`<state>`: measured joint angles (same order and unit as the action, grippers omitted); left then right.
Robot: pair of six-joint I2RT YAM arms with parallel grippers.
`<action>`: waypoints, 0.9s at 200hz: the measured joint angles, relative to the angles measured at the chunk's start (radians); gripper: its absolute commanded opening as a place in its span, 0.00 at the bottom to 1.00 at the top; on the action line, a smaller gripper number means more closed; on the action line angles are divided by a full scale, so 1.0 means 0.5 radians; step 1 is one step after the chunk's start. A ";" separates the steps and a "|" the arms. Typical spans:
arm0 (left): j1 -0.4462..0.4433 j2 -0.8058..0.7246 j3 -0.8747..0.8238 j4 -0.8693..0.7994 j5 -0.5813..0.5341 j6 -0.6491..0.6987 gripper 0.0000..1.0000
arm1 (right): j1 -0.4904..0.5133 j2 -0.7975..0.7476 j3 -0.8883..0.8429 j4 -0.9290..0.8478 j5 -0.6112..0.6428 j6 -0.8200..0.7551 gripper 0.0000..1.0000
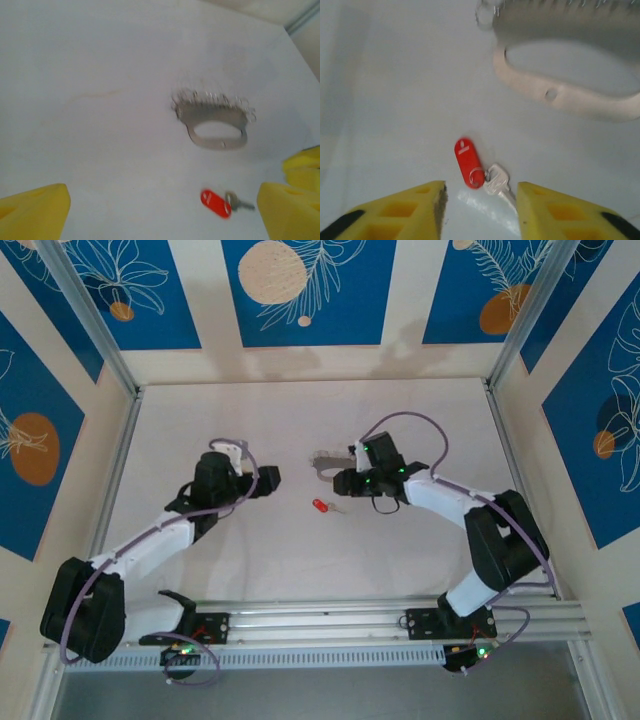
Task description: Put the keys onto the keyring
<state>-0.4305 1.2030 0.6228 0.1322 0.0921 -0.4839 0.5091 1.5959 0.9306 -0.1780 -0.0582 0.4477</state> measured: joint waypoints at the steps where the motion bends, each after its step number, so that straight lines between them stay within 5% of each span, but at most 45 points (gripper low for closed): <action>1: -0.008 0.000 -0.005 0.000 -0.002 -0.004 0.96 | 0.008 0.008 0.002 -0.003 0.002 0.004 0.39; 91: -0.126 0.059 -0.028 0.035 -0.082 -0.069 0.96 | 0.119 0.378 0.163 -0.059 0.139 0.013 0.41; 180: -0.131 0.090 -0.021 0.080 -0.097 -0.069 0.96 | 0.182 0.404 0.149 -0.008 0.147 0.075 0.43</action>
<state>-0.4961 1.2480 0.6125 0.1722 0.0437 -0.5186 0.5999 1.7981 1.0050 -0.1822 0.0154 0.4850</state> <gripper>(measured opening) 0.962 0.426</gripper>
